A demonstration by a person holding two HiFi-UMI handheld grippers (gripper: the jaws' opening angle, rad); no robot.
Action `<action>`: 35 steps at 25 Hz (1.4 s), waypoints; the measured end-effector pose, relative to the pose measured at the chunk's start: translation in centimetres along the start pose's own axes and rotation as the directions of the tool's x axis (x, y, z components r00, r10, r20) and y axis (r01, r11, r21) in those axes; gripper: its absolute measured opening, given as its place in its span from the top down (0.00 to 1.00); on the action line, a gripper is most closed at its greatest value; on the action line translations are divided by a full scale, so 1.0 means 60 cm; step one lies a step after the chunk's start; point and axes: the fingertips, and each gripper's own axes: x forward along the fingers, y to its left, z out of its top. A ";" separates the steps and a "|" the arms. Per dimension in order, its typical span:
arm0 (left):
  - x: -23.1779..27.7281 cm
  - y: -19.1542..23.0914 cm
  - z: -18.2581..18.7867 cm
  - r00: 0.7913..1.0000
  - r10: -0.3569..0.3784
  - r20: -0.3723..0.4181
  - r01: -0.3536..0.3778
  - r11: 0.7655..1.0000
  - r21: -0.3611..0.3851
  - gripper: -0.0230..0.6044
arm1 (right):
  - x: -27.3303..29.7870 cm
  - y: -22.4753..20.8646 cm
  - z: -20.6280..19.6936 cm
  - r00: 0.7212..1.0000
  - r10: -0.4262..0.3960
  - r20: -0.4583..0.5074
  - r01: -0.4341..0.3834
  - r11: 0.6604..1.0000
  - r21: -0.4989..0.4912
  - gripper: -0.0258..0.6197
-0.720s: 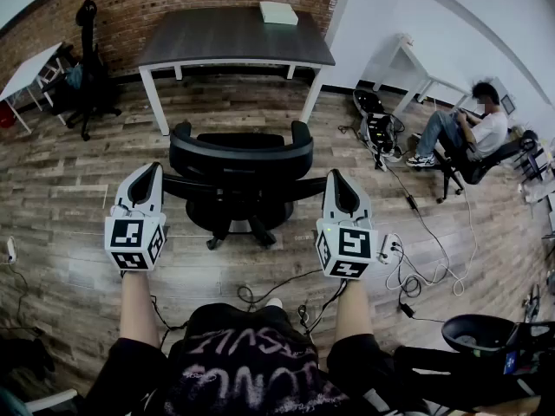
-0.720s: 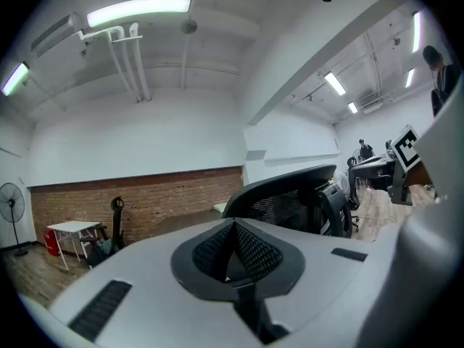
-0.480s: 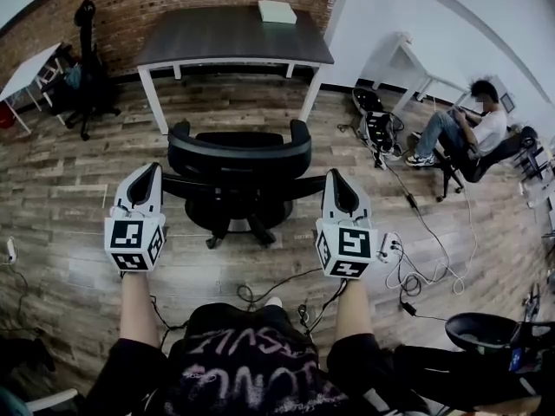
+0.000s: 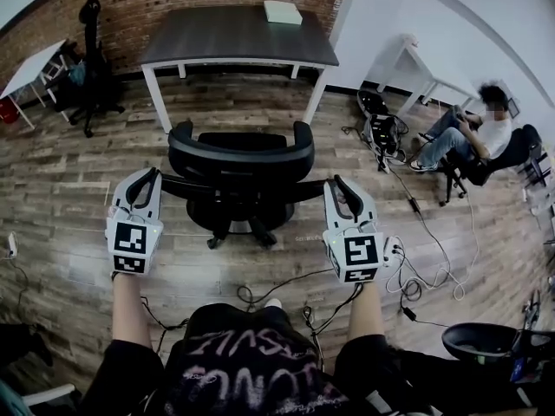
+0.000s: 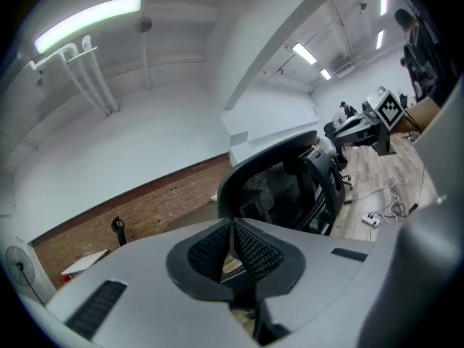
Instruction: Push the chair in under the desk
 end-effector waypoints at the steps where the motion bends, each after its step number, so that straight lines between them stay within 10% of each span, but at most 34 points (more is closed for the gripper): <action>1: 0.001 -0.002 -0.004 1.000 -0.012 -0.014 0.013 0.999 0.032 0.94 | 0.001 0.004 -0.004 1.000 0.027 -0.013 -0.027 0.999 -0.018 0.85; 10: 0.022 -0.030 -0.048 0.976 -0.139 -0.169 0.177 0.957 0.232 0.75 | 0.019 0.028 -0.049 0.975 0.169 -0.146 -0.192 0.967 -0.169 0.64; 18: 0.052 -0.062 -0.096 0.925 -0.190 -0.329 0.315 0.868 0.383 0.64 | 0.042 0.040 -0.115 0.930 0.201 -0.308 -0.301 0.896 -0.326 0.58; 35: 0.092 -0.088 -0.154 0.857 -0.212 -0.470 0.440 0.777 0.451 0.62 | 0.094 0.060 -0.188 0.863 0.206 -0.461 -0.432 0.774 -0.462 0.58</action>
